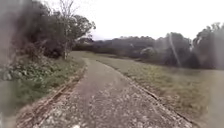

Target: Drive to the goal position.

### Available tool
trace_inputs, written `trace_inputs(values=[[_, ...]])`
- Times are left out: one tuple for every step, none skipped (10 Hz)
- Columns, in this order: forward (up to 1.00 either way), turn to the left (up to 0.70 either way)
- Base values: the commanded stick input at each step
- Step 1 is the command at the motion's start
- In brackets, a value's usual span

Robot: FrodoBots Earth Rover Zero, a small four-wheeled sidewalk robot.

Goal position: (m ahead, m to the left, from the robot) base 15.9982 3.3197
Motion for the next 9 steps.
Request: trace_inputs(values=[[0.70, 0.00], [0.70, 0.00], [0.70, 0.00], [0.70, 0.00], [0.70, 0.00], [0.70, 0.00], [0.70, 0.00], [0.70, 0.00], [0.70, 0.00]])
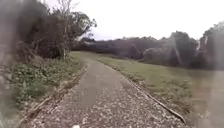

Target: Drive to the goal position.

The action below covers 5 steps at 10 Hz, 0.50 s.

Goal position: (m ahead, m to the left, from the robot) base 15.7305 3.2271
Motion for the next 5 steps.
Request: trace_inputs(values=[[0.70, 0.00], [0.70, 0.00], [0.70, 0.00], [0.70, 0.00], [0.70, 0.00]])
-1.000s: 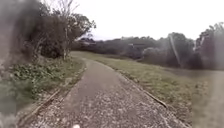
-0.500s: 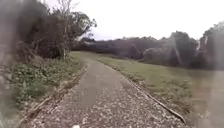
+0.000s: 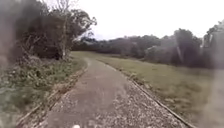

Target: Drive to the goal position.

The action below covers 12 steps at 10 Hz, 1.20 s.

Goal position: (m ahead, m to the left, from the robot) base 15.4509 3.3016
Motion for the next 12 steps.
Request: trace_inputs(values=[[0.70, 0.00], [0.70, 0.00], [0.70, 0.00], [0.70, 0.00], [0.70, 0.00], [0.70, 0.00], [0.70, 0.00], [0.70, 0.00], [0.70, 0.00], [0.70, 0.00], [0.70, 0.00], [0.70, 0.00]])
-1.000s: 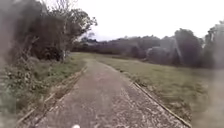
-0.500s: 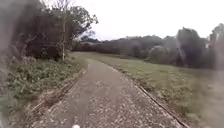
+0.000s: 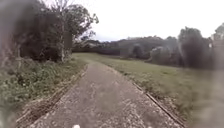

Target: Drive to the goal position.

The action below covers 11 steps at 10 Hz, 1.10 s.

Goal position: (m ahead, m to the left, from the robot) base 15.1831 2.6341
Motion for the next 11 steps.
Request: trace_inputs(values=[[0.70, 0.00], [0.70, 0.00], [0.70, 0.00], [0.70, 0.00], [0.70, 0.00], [0.70, 0.00], [0.70, 0.00], [0.70, 0.00], [0.70, 0.00], [0.70, 0.00], [0.70, 0.00]])
